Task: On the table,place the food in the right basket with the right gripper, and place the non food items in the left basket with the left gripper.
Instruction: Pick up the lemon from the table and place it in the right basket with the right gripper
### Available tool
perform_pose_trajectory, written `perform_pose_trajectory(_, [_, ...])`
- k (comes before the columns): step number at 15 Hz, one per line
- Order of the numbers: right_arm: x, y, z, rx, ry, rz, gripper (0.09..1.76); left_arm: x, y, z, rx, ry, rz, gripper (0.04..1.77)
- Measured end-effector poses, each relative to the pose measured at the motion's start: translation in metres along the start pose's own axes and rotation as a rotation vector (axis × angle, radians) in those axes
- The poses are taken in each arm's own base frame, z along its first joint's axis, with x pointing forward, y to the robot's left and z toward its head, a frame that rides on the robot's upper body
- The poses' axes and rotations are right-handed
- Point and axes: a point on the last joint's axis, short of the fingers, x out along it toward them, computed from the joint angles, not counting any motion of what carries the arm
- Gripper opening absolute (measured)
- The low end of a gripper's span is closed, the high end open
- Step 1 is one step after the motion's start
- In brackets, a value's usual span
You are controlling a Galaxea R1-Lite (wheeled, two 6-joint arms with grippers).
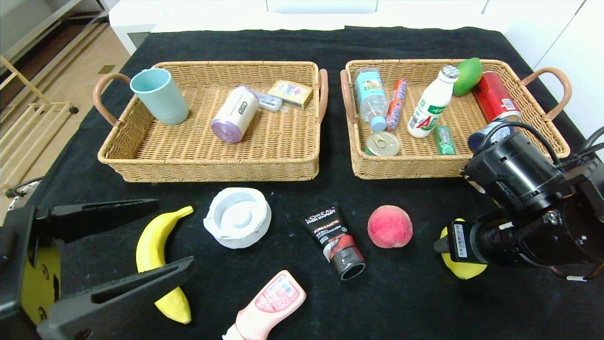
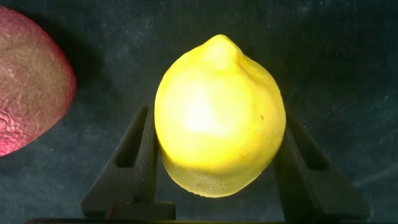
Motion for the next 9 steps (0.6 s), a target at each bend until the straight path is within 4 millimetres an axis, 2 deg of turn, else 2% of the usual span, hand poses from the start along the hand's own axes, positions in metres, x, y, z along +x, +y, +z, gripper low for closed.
perform_pose_trajectory(5, [-0.004, -0.001, 0.0, 0.0, -0.005, 0.012, 1.09, 0.0, 0.0, 0.0, 0.0, 0.0, 0.0, 1.72])
perform_pose_trajectory(9, [-0.028, -0.005, 0.001, -0.004, -0.059, 0.056, 1.09, -0.001, 0.0, 0.0, 0.001, -0.002, 0.001, 1.72])
